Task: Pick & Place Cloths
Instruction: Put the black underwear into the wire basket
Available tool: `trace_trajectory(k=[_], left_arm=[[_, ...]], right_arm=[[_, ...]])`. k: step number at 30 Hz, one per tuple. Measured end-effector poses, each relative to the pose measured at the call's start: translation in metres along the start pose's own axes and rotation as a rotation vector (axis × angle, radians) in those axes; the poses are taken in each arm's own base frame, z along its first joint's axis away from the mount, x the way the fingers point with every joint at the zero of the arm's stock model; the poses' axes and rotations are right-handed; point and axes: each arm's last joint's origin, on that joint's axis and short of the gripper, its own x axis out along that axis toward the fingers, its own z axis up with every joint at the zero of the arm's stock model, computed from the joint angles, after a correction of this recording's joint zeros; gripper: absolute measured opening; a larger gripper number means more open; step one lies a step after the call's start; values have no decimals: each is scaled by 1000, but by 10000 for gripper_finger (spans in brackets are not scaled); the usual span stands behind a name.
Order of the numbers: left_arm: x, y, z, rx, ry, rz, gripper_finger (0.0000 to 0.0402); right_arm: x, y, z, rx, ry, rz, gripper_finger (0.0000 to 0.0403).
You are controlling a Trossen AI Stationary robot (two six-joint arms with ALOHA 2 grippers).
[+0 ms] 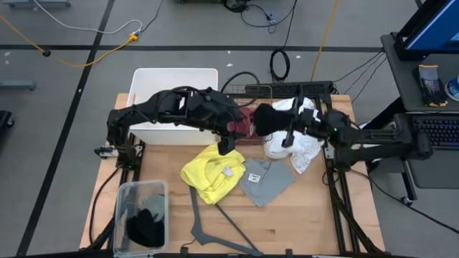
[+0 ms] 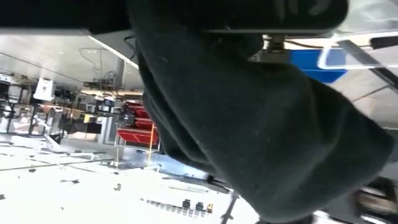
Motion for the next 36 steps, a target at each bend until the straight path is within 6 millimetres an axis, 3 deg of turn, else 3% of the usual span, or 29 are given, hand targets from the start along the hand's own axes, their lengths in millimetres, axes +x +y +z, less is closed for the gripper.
trace_trajectory(k=[13, 18, 26, 36], left_arm=[[4, -13, -3, -38, -14, 86, 267], [20, -22, -13, -44, 15, 78, 267], [45, -18, -29, -83, 29, 68, 267], [10, -11, -62, -127, -72, 52, 267]], right_arm=[[45, -67, -28, 46, 113, 58, 10], [63, -80, -37, 49, 145, 50, 10], [73, -98, -71, 141, 259, 38, 10], [77, -105, -94, 185, 325, 15, 10]])
